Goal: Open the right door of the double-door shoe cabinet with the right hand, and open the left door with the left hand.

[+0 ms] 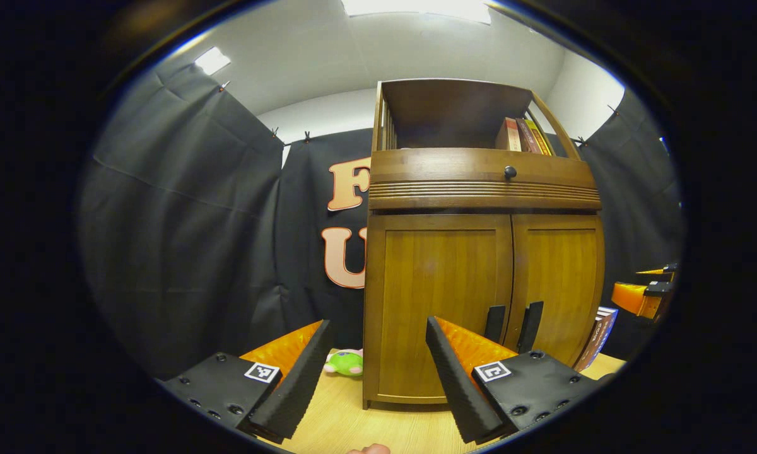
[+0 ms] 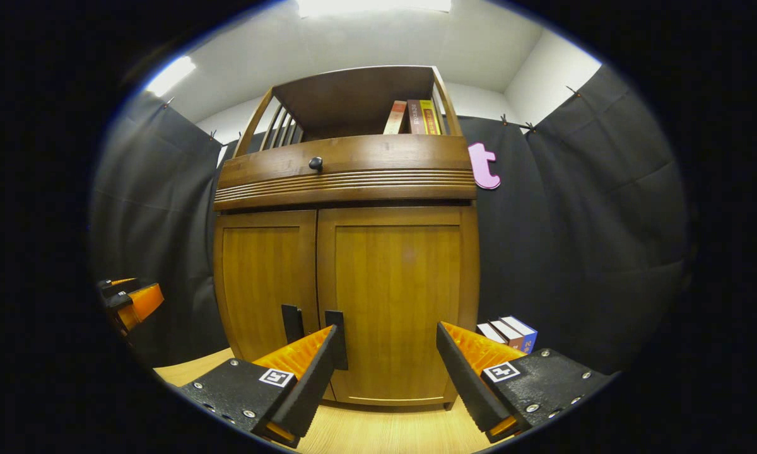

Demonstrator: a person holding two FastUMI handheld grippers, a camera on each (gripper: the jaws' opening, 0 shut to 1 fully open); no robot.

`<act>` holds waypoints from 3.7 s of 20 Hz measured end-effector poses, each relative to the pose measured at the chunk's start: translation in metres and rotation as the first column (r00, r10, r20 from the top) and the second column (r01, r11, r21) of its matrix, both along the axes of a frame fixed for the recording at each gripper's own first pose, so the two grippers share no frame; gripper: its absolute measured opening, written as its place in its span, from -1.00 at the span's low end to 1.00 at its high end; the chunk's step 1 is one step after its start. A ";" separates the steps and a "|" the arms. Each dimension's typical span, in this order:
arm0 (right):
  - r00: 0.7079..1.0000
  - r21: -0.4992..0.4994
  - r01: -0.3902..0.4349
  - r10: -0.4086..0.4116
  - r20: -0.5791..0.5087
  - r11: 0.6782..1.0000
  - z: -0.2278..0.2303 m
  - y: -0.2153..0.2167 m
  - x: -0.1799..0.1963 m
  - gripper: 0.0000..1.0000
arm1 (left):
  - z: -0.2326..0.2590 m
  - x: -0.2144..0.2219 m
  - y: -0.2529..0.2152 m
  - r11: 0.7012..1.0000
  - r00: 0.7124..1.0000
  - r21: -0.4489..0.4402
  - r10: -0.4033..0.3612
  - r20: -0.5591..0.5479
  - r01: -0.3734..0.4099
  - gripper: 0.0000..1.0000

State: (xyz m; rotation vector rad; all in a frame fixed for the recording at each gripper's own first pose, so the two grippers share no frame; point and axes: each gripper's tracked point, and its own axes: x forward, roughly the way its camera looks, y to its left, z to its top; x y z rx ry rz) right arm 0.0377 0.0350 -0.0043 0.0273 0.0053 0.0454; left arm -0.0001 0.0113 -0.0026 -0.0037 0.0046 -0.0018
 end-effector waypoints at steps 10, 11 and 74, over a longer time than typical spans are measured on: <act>0.997 0.036 -0.066 0.068 -0.046 0.997 -0.035 0.062 0.104 0.87 | 0.004 -0.012 0.037 0.997 0.997 -0.002 0.072 0.007 -0.072 0.97; 0.995 0.039 -0.073 0.075 -0.059 0.997 -0.043 0.067 0.113 0.87 | 0.006 -0.012 0.041 0.997 0.997 -0.001 0.079 0.013 -0.079 0.97; 0.984 0.018 0.031 -0.027 -0.178 0.999 -0.092 -0.055 -0.043 -0.41 | 0.013 -0.025 -0.077 0.986 0.987 -0.030 -0.162 0.005 0.162 0.89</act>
